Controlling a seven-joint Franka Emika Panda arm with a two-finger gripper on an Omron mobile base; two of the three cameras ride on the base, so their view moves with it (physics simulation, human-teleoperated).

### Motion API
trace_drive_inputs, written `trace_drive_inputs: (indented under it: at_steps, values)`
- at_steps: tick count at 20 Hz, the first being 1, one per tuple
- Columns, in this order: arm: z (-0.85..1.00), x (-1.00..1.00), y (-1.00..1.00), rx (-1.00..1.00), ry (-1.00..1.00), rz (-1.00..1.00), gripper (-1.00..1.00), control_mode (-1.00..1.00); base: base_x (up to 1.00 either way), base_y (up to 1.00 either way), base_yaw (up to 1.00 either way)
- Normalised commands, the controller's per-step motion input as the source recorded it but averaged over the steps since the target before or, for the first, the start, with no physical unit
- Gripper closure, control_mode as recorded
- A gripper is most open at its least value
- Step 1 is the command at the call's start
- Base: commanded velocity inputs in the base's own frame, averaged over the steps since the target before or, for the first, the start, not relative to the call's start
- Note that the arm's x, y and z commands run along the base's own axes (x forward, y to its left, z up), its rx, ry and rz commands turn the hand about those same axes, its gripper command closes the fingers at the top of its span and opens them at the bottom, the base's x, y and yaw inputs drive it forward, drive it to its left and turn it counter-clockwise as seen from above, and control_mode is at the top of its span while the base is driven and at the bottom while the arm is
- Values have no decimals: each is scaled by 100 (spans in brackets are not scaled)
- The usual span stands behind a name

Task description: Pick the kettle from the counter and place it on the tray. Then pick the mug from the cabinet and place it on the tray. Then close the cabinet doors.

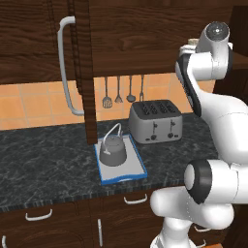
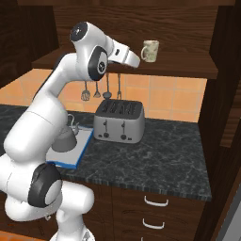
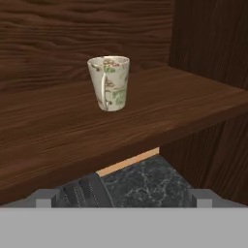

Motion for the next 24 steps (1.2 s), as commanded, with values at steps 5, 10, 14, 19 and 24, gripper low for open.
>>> trace_drive_inputs:
  at_steps: [5,10,14,19,24]
  values:
    - [0,45,-14,0,7,-4,-100,-100,0,0,0]
    - [0,43,-9,0,4,-4,-100,-100,0,0,0]
    - [0,42,-3,0,2,-4,-100,-100,0,0,0]
    - [-3,35,-13,0,0,0,-100,-100,0,0,0]
    - [-19,34,-7,0,0,0,-100,-100,0,0,0]
